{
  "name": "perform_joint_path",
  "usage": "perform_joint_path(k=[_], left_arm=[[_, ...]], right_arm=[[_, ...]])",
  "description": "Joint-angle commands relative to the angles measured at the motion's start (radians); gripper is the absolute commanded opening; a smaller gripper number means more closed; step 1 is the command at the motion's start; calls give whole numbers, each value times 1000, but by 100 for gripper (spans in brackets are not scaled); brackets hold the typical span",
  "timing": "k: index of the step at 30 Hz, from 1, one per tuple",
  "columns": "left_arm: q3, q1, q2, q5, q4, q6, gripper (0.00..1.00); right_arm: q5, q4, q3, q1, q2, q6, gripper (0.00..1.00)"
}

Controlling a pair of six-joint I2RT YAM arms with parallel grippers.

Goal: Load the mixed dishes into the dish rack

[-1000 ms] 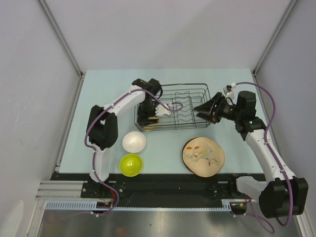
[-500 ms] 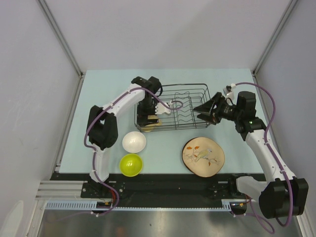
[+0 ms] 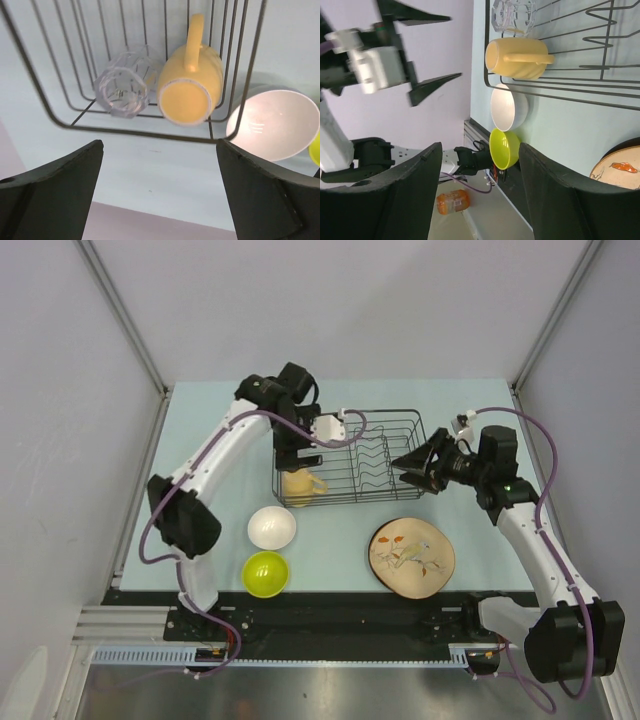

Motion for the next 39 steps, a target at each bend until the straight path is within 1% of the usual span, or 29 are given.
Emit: perform_joint_path(k=[1,2,3,4,5,6,7,8,9,10,11,13,14,15,16,17,18,21,22,24,28,32,35,37,39], left_arm=[[38,52,-223,82,-56,-51,100],[1,74,-254,99,-44,-62,100],[-27,123,-288,134,-35,-68,100],[-62,152,-366,155,-21,-77,100],[-156,186,-401,172,25,-103,100],[-215,260,-449,218,54,-114,100],[-278,301,-487,238,88,-126,100],[-409,339,-564,253,152,-155,100],[-476,402,-592,276,175,-169,100],[-542,425,-616,281,201,-204,100],[-661,443,-659,296,226,-215,100],[-773,482,-699,338,255,-267,100],[-870,488,-737,346,299,-290,100],[-911,496,-759,353,326,-309,100],[-944,496,-774,358,347,-327,100],[-991,496,-787,359,382,-341,100],[-1007,497,-802,361,398,-349,100],[-1036,499,-796,373,419,-373,100],[-1042,499,-792,373,441,-383,100],[-1062,499,-784,375,470,-393,100],[-1064,499,-746,392,519,-425,100],[-1110,497,-716,407,571,-450,100],[-1148,497,-693,401,608,-461,100],[-1162,497,-681,398,620,-462,98],[-1179,497,-667,395,636,-462,95]], right_arm=[[25,-5,4,45,-19,-33,67],[42,0,5,64,-19,-38,66],[56,4,4,91,-16,-43,66],[70,15,4,142,-9,-44,65],[100,23,4,177,-3,-49,65],[116,29,5,203,3,-52,64],[128,49,5,234,10,-53,63],[156,59,4,303,32,-55,62],[168,82,5,332,46,-59,61],[191,95,5,370,64,-61,59],[205,104,5,432,98,-66,59],[270,96,16,498,148,-107,57],[295,87,37,559,174,-128,56],[324,64,50,584,234,-148,55],[387,57,62,608,260,-180,54],[416,47,88,639,289,-193,54],[439,43,102,680,335,-202,54],[539,26,166,757,395,-237,53],[582,23,178,768,430,-245,53],[619,32,201,791,467,-253,53],[683,63,214,809,497,-250,53],[742,72,212,831,488,-264,52],[783,47,214,842,440,-283,52],[808,34,214,843,411,-294,52],[815,9,214,842,365,-303,53]])
